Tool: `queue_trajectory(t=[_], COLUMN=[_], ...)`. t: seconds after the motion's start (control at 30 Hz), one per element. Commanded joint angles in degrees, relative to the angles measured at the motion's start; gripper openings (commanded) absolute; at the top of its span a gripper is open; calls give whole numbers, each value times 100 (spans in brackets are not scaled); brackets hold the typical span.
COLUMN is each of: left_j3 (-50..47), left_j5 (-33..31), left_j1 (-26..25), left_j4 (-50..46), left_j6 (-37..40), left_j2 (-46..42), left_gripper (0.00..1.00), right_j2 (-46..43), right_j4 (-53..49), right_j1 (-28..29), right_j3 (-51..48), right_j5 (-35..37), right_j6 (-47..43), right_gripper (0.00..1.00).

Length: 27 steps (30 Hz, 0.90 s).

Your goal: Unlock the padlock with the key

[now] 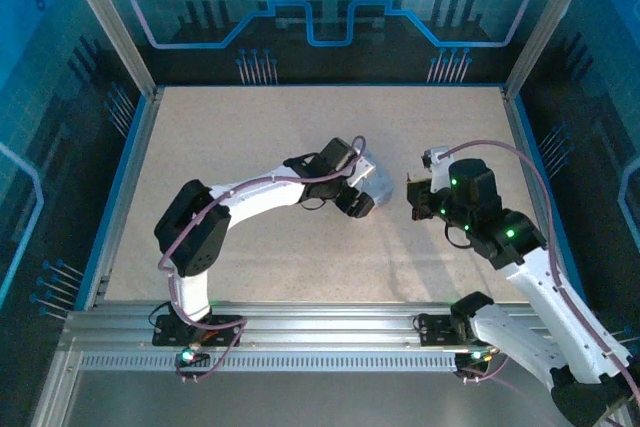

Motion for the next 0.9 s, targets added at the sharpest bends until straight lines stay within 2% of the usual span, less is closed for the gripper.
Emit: queue_trajectory(t=[0.0,0.13,0.3,0.57,0.87], left_j3=[-276,-369,-683,-1574,-2042], left_j5=[407,741,1044,1356,1444], left_j1=[-37,61,506,1335,1469], left_j4=[274,550,957,1321,1873], left_j6=[-443,-736,-1173,-1350,-999], left_j2=[-316,-497,-922,-1331,-998], left_gripper=[79,80,81,81,79], right_j2=[101,367,921,2112,3332], right_j4=[195,742,1845,2998,3527], right_j1=[-259,-577,-667,-625,-555], right_j3=[-114,-521,-1010,-1052,-629], right_j5=[-505,-1250,-1831,-2083,-2207], right_j6=[219,540,1102,1430,1493], right_gripper=[0,0,0,0,0])
